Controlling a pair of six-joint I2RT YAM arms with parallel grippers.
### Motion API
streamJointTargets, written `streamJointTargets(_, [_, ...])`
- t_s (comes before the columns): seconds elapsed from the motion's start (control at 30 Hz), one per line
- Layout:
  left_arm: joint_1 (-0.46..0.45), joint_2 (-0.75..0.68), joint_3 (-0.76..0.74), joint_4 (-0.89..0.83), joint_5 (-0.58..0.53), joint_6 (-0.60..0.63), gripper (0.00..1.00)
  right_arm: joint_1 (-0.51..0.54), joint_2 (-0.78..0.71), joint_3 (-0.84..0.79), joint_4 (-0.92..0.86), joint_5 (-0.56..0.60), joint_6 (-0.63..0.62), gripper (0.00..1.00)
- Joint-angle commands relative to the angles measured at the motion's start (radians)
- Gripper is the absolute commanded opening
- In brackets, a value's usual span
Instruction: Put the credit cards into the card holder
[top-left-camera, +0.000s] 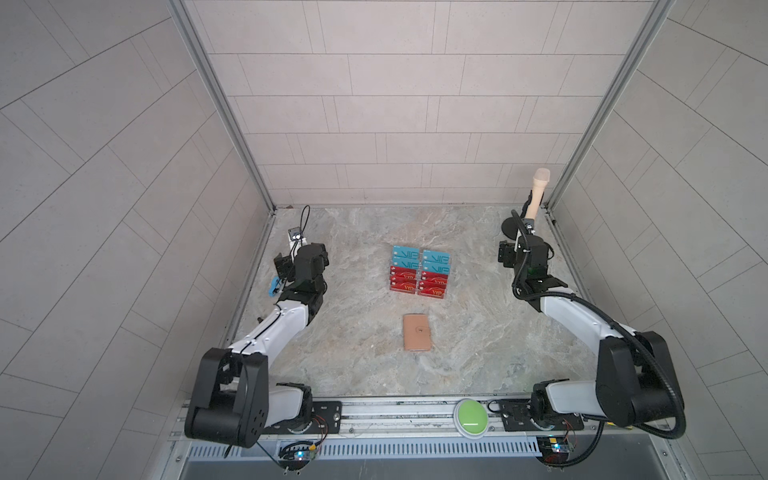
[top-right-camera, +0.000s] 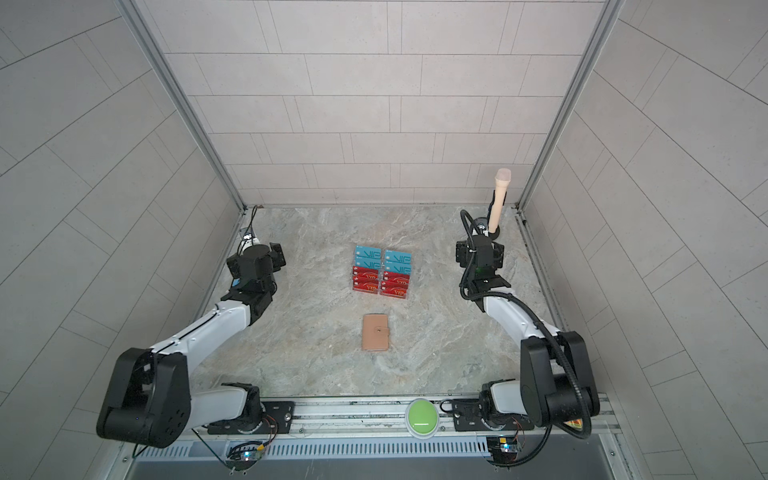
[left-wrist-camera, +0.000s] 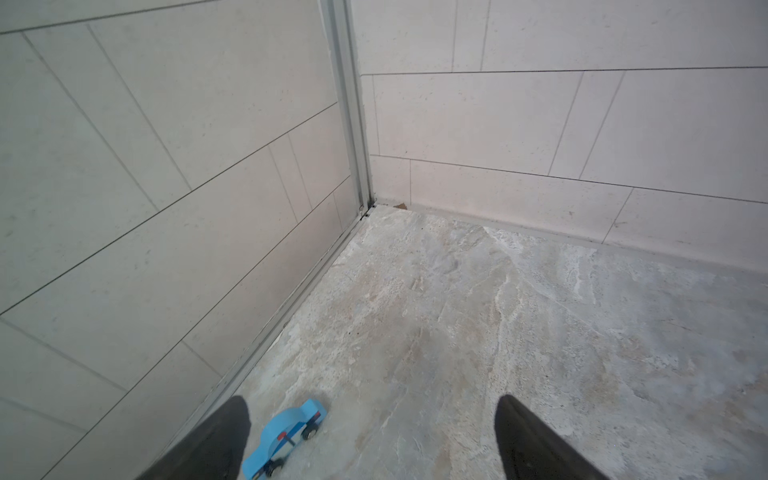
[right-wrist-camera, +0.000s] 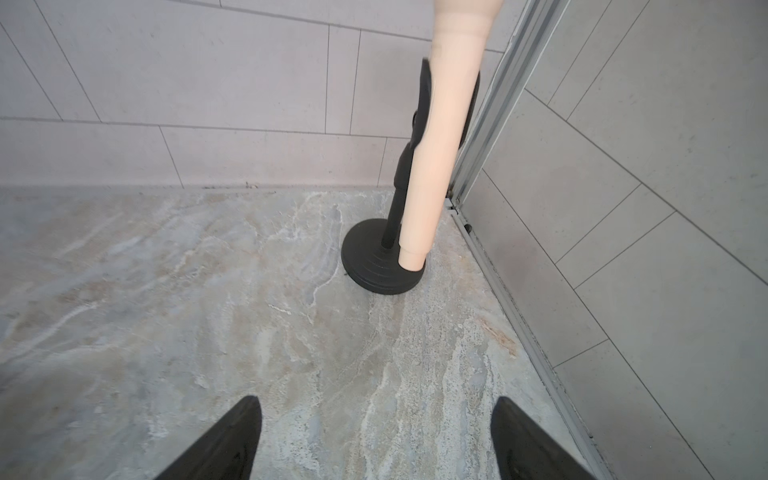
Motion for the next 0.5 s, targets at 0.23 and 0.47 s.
streamJointTargets(0.23, [-0.227, -0.135, 0.308, -0.808, 0.0, -0.277, 0.76, 0.223, -0.129, 0.203, -0.608, -0.299, 0.166, 0.81])
streamJointTargets(0.47, [-0.302, -0.203, 0.274, -0.89, 0.322, -0.337, 0.72, 0.484, -0.109, 0.241, -0.83, -0.422, 0.328, 0.67])
